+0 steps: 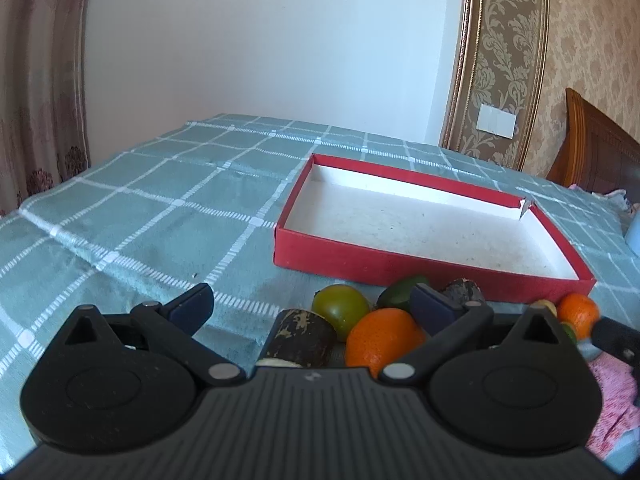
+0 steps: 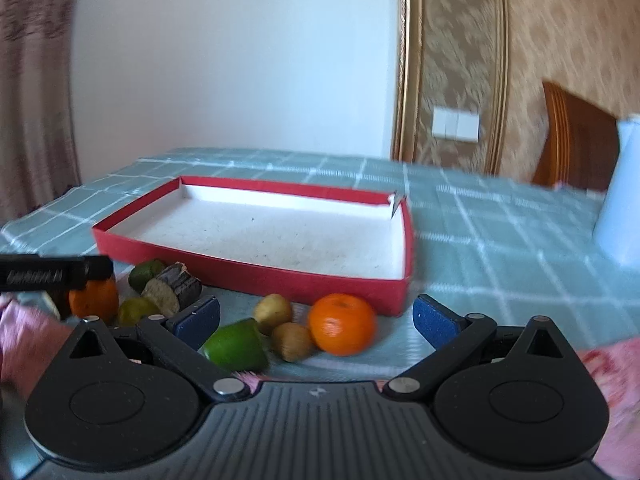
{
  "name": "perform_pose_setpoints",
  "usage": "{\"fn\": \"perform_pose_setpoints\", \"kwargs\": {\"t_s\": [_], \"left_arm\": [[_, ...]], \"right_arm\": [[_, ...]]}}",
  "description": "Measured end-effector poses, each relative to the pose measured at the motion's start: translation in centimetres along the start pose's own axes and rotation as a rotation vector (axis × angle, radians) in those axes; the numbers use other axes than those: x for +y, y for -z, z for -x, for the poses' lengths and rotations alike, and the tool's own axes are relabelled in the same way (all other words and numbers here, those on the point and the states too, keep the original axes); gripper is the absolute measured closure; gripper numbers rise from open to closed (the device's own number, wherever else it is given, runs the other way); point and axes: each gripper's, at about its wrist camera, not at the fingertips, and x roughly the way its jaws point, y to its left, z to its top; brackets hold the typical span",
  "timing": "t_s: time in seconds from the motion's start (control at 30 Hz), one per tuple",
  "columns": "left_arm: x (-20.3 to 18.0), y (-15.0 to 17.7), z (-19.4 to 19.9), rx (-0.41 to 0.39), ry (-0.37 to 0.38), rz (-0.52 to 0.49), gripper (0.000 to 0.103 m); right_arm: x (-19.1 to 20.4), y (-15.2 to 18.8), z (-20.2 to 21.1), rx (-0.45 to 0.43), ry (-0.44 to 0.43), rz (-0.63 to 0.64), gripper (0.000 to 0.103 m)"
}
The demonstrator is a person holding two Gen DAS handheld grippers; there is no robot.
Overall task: Organize fruits
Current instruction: 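Grasp the green cube-shaped lime piece with the right gripper and lift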
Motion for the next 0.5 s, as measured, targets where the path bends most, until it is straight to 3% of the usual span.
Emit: {"fn": "perform_pose_setpoints", "kwargs": {"t_s": [0.3,0.33,0.43,0.5], "left_arm": [[0.0,0.1,0.0,0.002,0.003,0.005,0.0],[0.0,0.1,-0.1,0.002,0.003,0.006,0.0],[0.0,0.1,-0.1,0.002,0.004,0.008,0.0],[-0.1,0.1,-0.1,0.003,0.004,0.008,0.0]], "right_arm": [[-0.8,0.2,2.2,-0.02,-0.097,0.067,0.004],[-0.4,0.1,2.3,-0.019,-0.106,0.082,0.012],[1.1,0.0,1.9,-0.008,-0.143,0.123,0.054],[1.9,0.0,1.5,0.0,-0.165,0.144,0.055]]}}
